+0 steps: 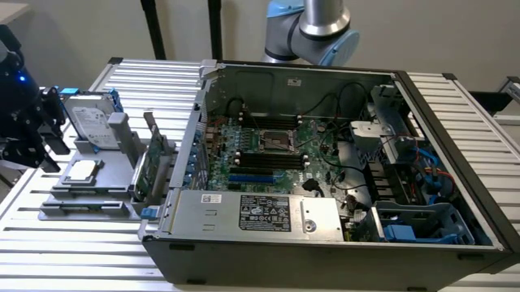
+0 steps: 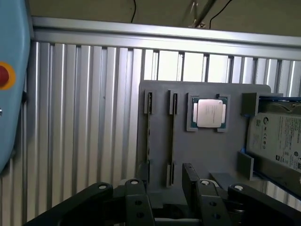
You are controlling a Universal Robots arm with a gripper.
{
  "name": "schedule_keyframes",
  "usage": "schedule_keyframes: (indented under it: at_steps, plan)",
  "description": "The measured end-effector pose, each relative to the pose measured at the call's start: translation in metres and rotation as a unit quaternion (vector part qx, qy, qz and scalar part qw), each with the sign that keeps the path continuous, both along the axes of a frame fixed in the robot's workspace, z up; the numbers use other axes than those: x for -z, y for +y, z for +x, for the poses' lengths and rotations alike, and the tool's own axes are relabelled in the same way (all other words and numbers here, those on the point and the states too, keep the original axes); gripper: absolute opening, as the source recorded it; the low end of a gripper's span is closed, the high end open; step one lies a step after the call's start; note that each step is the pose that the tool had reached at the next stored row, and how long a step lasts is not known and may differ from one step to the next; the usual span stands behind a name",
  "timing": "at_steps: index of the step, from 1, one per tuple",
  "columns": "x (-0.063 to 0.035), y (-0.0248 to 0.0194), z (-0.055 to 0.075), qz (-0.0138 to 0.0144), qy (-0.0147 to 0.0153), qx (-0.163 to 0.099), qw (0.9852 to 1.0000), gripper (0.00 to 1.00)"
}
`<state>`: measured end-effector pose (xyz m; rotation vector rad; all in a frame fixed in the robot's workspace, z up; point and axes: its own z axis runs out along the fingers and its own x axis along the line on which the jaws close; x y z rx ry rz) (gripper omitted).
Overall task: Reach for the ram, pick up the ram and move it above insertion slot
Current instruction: 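Pick up the ram and move it above insertion slot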
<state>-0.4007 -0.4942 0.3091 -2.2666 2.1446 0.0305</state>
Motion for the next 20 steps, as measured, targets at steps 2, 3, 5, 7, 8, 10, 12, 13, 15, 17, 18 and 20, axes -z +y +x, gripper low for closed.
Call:
schedule_keyframes:
  at_steps: [2,3,5,7,8,10,12,13,15,17,18,20]
  plan:
    - [0.0036,-0.0005,0.0,0.0,0.0,0.0,1.0,0.42]
    - [0.0055,-0.0008,0.0,0.0,0.0,0.0,1.0,0.42]
    - [0.009,-0.0011,0.0,0.0,0.0001,0.0,1.0,0.42]
    - [0.0127,-0.0018,0.0,0.0,0.0,0.0,1.0,0.42]
    - [0.0144,-0.0022,0.0,0.0,0.0,0.0,1.0,0.42]
    - [0.0182,-0.0032,0.0,0.0,0.0,0.0,1.0,0.42]
    - [0.0219,-0.0044,0.0,0.0,0.0,0.0,1.0,0.42]
    - [0.0235,-0.0049,0.0,0.0,0.0,0.0,1.0,0.42]
    - [0.0273,-0.0061,0.0,0.0,0.0,0.0,1.0,0.42]
    - [0.0308,-0.0074,0.0,0.0,0.0,0.0,1.0,0.42]
    - [0.0326,-0.0081,0.0,0.0,0.0,0.0,1.0,0.42]
    - [0.0364,-0.0094,0.0,0.0,0.0001,0.0,1.0,0.42]
